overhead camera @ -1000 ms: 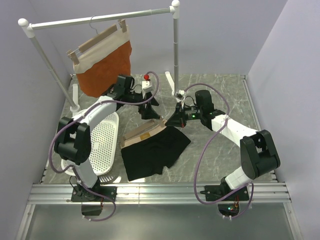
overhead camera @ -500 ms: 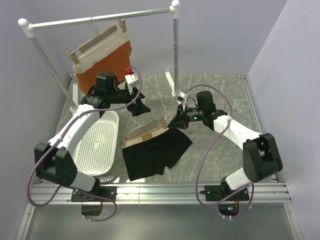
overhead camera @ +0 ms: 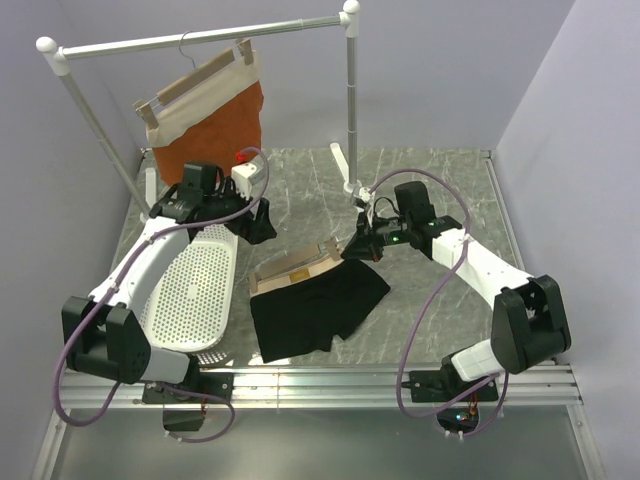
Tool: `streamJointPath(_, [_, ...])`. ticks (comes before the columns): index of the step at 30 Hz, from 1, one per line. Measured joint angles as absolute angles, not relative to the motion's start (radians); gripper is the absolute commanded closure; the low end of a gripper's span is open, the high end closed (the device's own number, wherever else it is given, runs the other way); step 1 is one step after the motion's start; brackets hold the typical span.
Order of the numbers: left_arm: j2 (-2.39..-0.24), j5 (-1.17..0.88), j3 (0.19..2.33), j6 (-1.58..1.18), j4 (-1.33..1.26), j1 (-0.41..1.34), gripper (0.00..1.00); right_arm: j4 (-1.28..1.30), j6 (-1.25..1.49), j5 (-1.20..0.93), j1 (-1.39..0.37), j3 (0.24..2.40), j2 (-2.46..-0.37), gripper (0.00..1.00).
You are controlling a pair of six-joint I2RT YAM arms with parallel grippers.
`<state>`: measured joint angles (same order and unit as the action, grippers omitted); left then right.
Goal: Clip the underwear to the hanger
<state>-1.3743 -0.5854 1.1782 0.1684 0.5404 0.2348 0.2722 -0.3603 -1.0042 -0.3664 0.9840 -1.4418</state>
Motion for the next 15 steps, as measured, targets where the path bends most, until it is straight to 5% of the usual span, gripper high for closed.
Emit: streamJointPath(15, [-1.392, -0.766, 0.981, 0.535, 0.552, 0.16, 0.05, 0.393, -0.507, -0.938, -0.366, 1.014, -1.427, 1.0])
